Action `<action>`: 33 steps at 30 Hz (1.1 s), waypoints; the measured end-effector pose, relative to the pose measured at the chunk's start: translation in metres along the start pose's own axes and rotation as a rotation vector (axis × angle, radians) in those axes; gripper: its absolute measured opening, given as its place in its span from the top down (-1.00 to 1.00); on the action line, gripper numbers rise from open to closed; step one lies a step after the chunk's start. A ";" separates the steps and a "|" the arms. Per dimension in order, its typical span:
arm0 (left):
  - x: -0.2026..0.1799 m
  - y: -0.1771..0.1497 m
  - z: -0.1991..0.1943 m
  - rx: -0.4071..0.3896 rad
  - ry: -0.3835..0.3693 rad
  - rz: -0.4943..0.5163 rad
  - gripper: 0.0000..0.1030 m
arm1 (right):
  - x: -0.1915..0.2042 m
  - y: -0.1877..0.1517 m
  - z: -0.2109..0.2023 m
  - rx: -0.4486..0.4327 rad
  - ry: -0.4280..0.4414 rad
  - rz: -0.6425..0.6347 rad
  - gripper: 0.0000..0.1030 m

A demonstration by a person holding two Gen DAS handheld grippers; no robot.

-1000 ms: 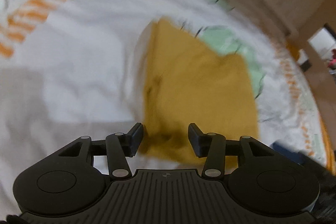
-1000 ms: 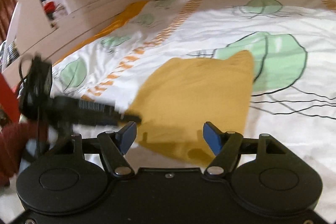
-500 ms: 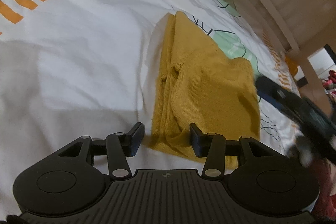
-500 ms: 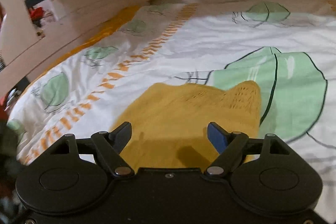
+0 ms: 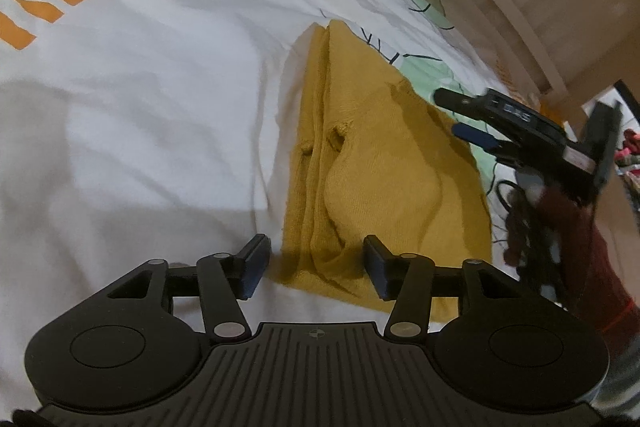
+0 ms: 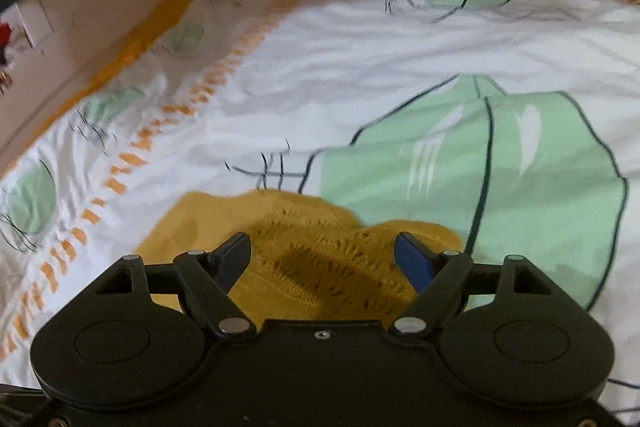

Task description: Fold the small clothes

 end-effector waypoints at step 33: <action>-0.023 0.000 0.034 0.122 -0.330 -0.054 0.67 | -0.028 -0.045 -0.001 0.073 0.311 0.218 0.22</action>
Point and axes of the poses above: each gripper's, at about its wrist camera, not at the fingertips, and z roughly the way its jaws point, x to its left, y to its top, the point moved 6 cm from there along z, roughly the way its jaws point, and after that the axes turned 12 degrees about x, right-handed, at the moved point
